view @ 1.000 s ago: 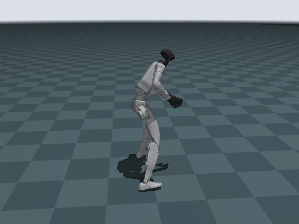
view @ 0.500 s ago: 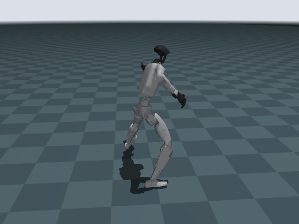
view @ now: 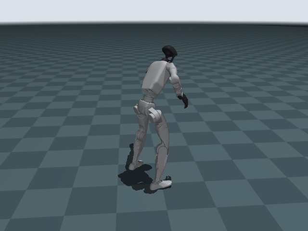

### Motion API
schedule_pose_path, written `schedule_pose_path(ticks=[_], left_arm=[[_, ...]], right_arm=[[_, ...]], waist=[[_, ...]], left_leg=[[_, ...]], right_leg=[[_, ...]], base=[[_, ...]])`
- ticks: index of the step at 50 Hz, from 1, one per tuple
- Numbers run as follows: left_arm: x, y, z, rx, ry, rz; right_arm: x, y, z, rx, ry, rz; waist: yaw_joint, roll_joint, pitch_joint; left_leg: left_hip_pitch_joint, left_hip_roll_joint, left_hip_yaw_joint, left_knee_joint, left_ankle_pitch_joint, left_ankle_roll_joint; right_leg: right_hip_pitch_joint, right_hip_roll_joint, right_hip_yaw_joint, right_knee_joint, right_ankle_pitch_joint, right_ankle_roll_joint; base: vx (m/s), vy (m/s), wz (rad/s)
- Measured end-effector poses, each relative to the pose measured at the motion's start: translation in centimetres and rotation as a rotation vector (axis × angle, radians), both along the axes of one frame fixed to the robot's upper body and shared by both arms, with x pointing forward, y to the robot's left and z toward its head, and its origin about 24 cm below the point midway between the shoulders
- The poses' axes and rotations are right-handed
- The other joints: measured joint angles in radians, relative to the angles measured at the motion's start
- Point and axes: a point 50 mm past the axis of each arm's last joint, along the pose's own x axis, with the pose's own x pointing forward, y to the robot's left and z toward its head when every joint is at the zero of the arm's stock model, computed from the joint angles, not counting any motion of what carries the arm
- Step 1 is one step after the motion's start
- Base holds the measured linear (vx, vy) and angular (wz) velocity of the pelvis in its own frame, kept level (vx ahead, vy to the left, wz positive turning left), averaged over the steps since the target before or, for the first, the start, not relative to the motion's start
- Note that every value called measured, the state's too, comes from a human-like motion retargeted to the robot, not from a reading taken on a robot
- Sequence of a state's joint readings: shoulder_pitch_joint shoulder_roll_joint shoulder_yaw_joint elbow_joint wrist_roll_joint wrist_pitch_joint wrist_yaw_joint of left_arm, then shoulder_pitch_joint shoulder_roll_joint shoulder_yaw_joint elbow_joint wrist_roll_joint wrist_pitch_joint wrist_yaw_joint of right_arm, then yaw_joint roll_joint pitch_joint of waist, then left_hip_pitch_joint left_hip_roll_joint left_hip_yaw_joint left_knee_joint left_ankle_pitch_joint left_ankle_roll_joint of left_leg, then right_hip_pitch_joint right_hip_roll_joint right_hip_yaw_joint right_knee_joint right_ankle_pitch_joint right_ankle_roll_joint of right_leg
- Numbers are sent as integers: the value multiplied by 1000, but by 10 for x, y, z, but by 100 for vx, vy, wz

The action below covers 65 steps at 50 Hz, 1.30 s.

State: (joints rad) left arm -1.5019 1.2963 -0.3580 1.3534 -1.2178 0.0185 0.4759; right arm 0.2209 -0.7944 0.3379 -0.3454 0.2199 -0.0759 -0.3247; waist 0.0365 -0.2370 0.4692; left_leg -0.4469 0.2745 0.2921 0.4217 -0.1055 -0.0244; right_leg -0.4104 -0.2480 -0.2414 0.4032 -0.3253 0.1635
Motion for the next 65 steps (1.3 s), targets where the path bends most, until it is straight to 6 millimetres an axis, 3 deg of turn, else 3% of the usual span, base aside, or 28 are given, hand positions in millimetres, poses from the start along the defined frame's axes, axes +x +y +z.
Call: schedule_pose_path(ticks=[5,8,12,15,20,25,27,30,32,35,38,40,42,45,46,47,48,50,52,53,55,56,58,60,61,62,63,65], left_arm=[[0,-4,13,45,-57,-15],[10,-14,19,49,-106,-35],[20,-21,11,131,-37,17],[26,-23,-8,286,141,107],[49,-40,-61,470,344,36],[62,-68,-120,562,469,167],[71,-91,-139,417,336,156],[84,-142,-159,9,-51,3],[90,-181,-165,-201,-247,-139],[93,-243,-158,-266,-380,-357],[85,-306,-133,-167,-450,-539],[70,-346,-114,19,-441,-572],[52,-374,-109,381,-378,-542],[21,-383,-143,727,-313,-771],[11,-377,-167,706,-245,-921],[-1,-371,-194,645,-153,-1084],[-11,-363,-224,525,-32,-1247],[-37,-347,-291,76,220,-1549],[-66,-321,-352,-470,398,-1620],[-74,-301,-373,-609,521,-1580],[-82,-240,-395,-492,864,-1578],[-76,-196,-391,-273,1100,-1525],[-58,-93,-349,244,1626,-1221],[-57,0,-260,777,2150,-614],[-70,34,-212,870,2262,-180],[-91,56,-165,868,2266,226],[-118,68,-127,699,2098,582],[-156,68,-74,197,1267,905]], right_arm=[[0,-11,-21,-44,96,-20],[1,-16,-35,-25,159,-49],[5,-19,-46,42,204,-72],[8,-17,-46,47,191,-65],[4,-21,-45,-6,194,-35],[-5,-28,-41,-32,180,-21],[-1,-26,-38,-40,159,-8],[18,-17,-32,-80,125,34],[35,-5,-24,-86,84,58],[67,17,-4,45,17,84],[92,54,19,414,129,236],[95,76,47,638,174,424],[77,80,80,793,149,635],[28,64,102,862,85,735],[17,51,104,705,-42,555],[11,38,102,389,-189,317],[17,7,99,-240,-497,-117],[12,-49,118,-1062,-886,-757],[8,-60,128,-1366,-1006,-842],[8,-65,134,-1518,-1072,-878],[7,-67,145,-1753,-1207,-853],[8,-68,149,-1826,-1236,-820],[10,-72,156,-1925,-1254,-765],[10,-79,155,-1960,-1232,-705],[8,-84,152,-1965,-1230,-686],[6,-89,150,-1973,-1234,-674],[3,-94,147,-1988,-1250,-676],[-4,-108,143,-2062,-1283,-744]], waist=[[-82,7,32],[-111,25,31],[-113,5,24],[-121,-22,-2],[-164,-48,-68],[-157,-72,-132],[-139,-84,-140],[-120,-91,-126],[-121,-99,-94],[-142,-114,4],[-200,-127,42],[-236,-114,37],[-249,-69,7],[-235,50,-119],[-211,109,-163],[-183,162,-201],[-148,205,-227],[-84,275,-269],[-28,290,-302],[5,269,-311],[53,208,-302],[74,165,-289],[117,57,-251],[128,-80,-209],[111,-133,-196],[91,-173,-183],[66,-189,-172],[34,-163,-143]], left_leg=[[28,-111,-37,-57,-11,-1],[4,-129,-58,-19,-39,-7],[3,-123,-33,66,-60,-23],[24,-120,1,104,-73,-21],[29,-139,39,191,-69,31],[-66,-162,-23,452,0,-25],[-89,-134,-15,507,-50,-23],[-117,-32,34,504,-158,42],[-139,30,35,455,-206,80],[-190,111,-17,418,-261,67],[-330,166,-81,501,-284,42],[-412,182,-104,604,-308,43],[-436,182,-73,700,-372,71],[-411,122,53,736,-482,123],[-373,82,97,696,-500,132],[-325,34,139,646,-505,137],[-258,-30,179,575,-486,132],[-139,-163,193,448,-348,91],[-92,-277,103,418,-125,-2],[-98,-322,59,438,-40,-34],[-74,-316,13,502,1,-77],[-58,-237,21,531,-24,-49],[-26,-30,36,535,-60,1],[46,135,91,394,-80,42],[100,167,128,257,-115,51],[153,193,152,115,-154,53],[204,208,150,-38,-198,41],[252,308,96,-249,-201,-17]], right_leg=[[-32,29,79,-164,218,-60],[-34,-8,41,-119,187,-91],[9,-19,47,-146,167,-45],[51,-19,74,-203,179,-13],[112,-55,97,-268,192,7],[165,-120,152,-299,158,34],[179,-141,172,-305,141,50],[174,-155,204,-288,117,48],[157,-155,226,-223,72,-6],[146,-147,239,-52,-48,-25],[102,-149,237,102,-144,-22],[91,-163,238,122,-163,-6],[129,-204,237,20,-96,37],[207,-322,142,-217,173,95],[230,-341,94,-254,272,52],[251,-353,69,-279,358,22],[267,-349,89,-281,419,15],[264,-269,249,-203,428,-18],[196,-152,362,-28,349,5],[130,-116,371,67,324,35],[30,-46,328,221,185,57],[-13,11,291,247,150,82],[-94,152,175,251,157,98],[-125,213,14,176,204,98],[-109,175,-63,151,143,98],[-97,121,-133,160,57,91],[-91,38,-189,236,-79,70],[-179,-87,-195,545,-279,-61]], base=[[21,15,81],[23,7,57],[25,3,-25],[26,9,-59],[26,16,-29],[28,20,-46],[22,26,-61],[14,31,-57],[8,37,-38],[6,41,2],[13,55,16],[27,75,-15],[45,96,-38],[64,125,-27],[76,150,-10],[79,164,-7],[78,171,-7],[76,176,-15],[66,165,-54],[55,149,-92],[43,130,-108],[31,105,-114],[15,71,-115],[6,88,-64],[17,147,-5],[30,188,30],[27,186,29],[13,164,21]])
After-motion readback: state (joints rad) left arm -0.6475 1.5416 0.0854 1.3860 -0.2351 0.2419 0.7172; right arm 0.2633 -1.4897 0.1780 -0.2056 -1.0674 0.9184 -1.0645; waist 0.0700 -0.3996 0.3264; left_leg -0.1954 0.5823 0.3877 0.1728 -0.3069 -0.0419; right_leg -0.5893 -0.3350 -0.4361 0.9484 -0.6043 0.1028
